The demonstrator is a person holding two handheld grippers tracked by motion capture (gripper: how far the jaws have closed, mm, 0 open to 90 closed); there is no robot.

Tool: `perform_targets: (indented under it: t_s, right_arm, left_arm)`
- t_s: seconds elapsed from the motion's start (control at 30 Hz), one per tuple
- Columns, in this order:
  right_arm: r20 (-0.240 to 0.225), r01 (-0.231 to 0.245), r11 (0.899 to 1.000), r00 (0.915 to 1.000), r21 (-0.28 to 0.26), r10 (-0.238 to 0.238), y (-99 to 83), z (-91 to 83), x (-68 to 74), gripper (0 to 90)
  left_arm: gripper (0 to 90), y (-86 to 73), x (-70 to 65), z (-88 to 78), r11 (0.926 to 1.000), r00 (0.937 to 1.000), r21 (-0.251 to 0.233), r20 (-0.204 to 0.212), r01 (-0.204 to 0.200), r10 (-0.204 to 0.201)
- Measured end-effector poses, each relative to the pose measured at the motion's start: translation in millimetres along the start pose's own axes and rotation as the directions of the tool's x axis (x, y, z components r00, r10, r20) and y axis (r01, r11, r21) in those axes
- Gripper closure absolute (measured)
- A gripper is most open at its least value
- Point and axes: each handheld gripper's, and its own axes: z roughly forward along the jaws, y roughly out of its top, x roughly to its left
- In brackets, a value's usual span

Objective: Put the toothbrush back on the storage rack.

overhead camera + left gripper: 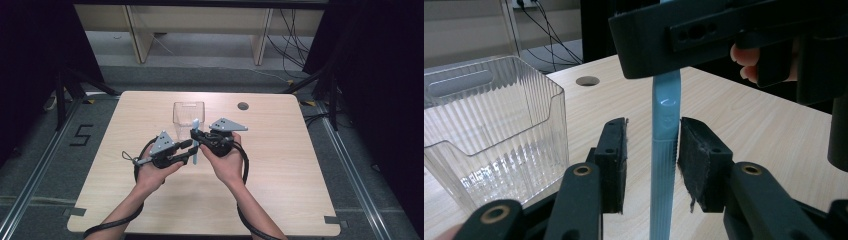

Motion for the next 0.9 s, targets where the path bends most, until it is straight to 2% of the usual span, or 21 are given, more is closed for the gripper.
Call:
perform_targets:
  t_s: [0.07,0.17,0.3,0.33,0.43,0.5,0.53,0.57,0.63,0.73,0.8,0.9]
  right_arm:
    - [0.01,0.012,1.0,0.9999,-0.008,-0.012,0.4,0.0,-0.7,85.8]
    - [0.001,-0.006,1.0,1.0,-0.006,0.006,0.9,-0.4,0.9,85.8]
    - [0.007,0.026,1.0,0.9996,-0.017,-0.026,1.0,1.4,0.7,85.8]
    - [0.003,0.014,1.0,0.9999,-0.009,-0.014,1.2,1.3,1.9,85.8]
    - [0.006,0.022,1.0,0.9997,-0.02,-0.022,1.7,3.1,3.0,85.8]
    - [0.002,0.016,1.0,0.9999,-0.009,-0.016,2.3,3.5,4.3,85.8]
    - [0.005,0.022,1.0,0.9997,-0.014,-0.022,2.4,3.9,4.0,85.8]
    - [0.001,0.007,1.0,1.0,-0.006,-0.007,2.6,4.0,5.5,85.8]
    - [0.004,0.024,1.0,0.9997,-0.016,-0.024,2.5,5.1,5.1,85.8]
    - [0.005,0.012,1.0,0.9999,-0.002,-0.012,2.2,5.2,6.5,85.8]
    - [0.009,0.035,0.999,0.9993,-0.015,-0.035,2.2,5.9,5.7,85.8]
    - [0.005,0.028,1.0,0.9996,-0.012,-0.028,2.3,5.9,6.2,85.8]
  left_arm:
    - [63.2,0.2,-0.2,0.7,1.0,1.0,-0.001,0.001,0.001,-0.001]
    - [63.6,-0.1,-0.6,1.5,1.0,1.0,-0.002,0.003,-0.002,0.002]
    - [65.6,-0.1,-0.6,2.9,0.9998,0.9999,-0.017,0.009,-0.005,0.005]
    - [66.1,0.9,-1.1,1.9,0.9999,1.0,-0.009,0.003,-0.006,0.006]
    - [67.7,2.3,-1.2,1.8,0.9999,1.0,-0.014,0.002,-0.008,0.008]
    - [69.3,2.8,-0.7,1.6,0.9998,0.9999,-0.016,-0.002,-0.012,0.012]
    - [70.0,2.7,-0.3,2.3,0.9995,1.0,-0.029,0.002,-0.01,0.01]
    - [70.7,3.4,-0.4,0.9,0.9998,0.9999,-0.018,-0.009,-0.011,0.011]
    - [71.3,4.0,-0.1,0.8,0.9997,0.9999,-0.022,-0.007,-0.007,0.007]
    - [72.1,4.8,-0.2,0.7,0.9997,0.9999,-0.022,-0.009,-0.012,0.012]
    - [72.9,5.0,-0.7,1.2,0.9997,0.9999,-0.022,-0.011,-0.014,0.014]
    - [76.4,4.8,-1.0,1.6,0.9997,0.9998,-0.022,-0.014,-0.014,0.014]
